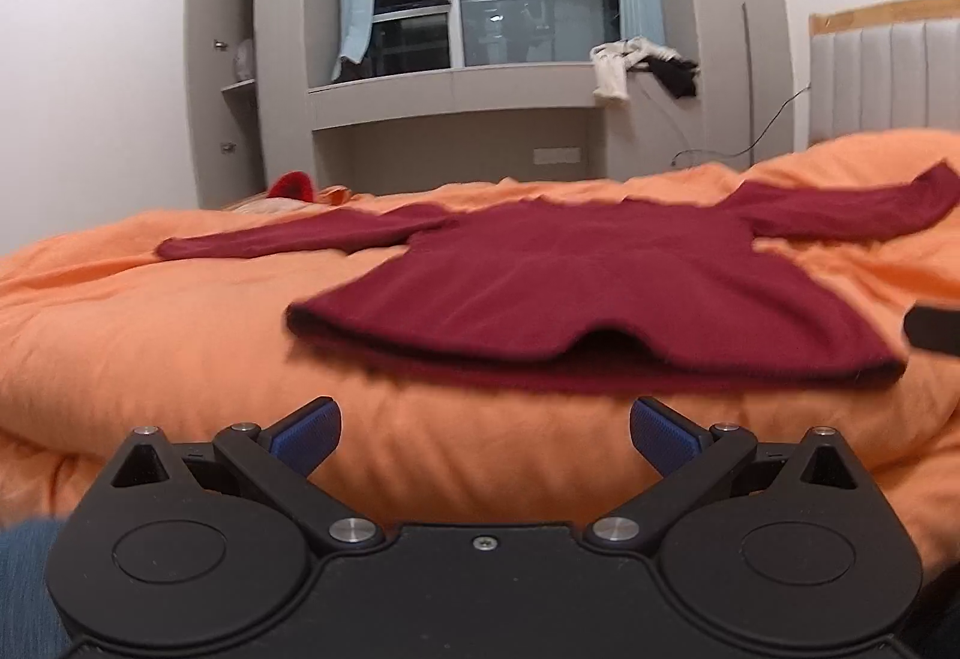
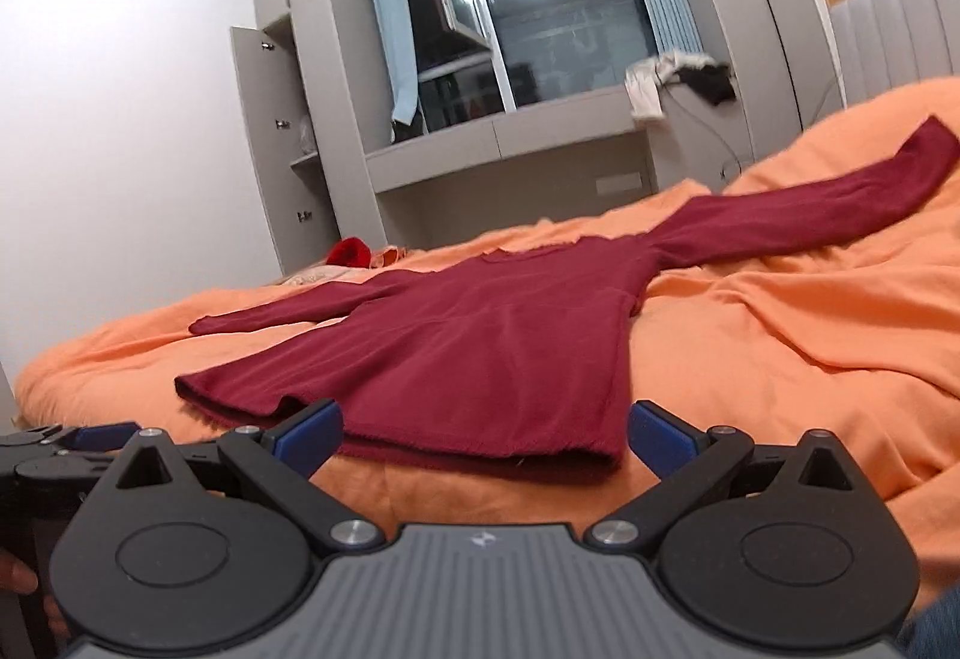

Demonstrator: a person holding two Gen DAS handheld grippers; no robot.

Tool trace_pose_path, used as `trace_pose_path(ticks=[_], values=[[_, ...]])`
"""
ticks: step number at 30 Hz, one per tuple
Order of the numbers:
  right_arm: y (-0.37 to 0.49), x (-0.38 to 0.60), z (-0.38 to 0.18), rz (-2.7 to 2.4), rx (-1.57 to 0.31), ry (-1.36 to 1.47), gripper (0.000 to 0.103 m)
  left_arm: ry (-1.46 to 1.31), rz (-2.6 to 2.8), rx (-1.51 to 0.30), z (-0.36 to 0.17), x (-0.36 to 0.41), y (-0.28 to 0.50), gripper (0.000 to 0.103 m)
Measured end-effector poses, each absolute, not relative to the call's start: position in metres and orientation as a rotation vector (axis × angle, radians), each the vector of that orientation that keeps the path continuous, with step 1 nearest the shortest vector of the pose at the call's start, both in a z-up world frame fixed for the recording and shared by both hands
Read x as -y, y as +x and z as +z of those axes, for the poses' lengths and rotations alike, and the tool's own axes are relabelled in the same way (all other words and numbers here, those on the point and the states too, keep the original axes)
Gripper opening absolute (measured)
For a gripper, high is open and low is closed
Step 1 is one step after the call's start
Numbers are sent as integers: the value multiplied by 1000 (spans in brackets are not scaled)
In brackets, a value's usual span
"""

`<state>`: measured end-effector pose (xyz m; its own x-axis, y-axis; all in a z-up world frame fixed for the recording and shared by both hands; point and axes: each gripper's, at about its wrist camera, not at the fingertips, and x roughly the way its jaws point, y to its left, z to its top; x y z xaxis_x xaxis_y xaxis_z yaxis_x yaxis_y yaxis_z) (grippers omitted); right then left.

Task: Fold small clothes
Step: 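Reach the right gripper to the sleeve cuff and close on it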

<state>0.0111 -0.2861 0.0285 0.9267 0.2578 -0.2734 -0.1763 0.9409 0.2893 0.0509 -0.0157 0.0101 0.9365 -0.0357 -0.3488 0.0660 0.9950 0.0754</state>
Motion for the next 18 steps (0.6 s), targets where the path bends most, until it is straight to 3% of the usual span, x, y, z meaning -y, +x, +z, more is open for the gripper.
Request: trace_pose_path(ticks=[10,18], values=[[104,412,67,-70,-272,373,103,124,-159,-296,71,53,173,103],[193,522,60,-373,-224,442,103,88,-163,-346,56,70,276,103]])
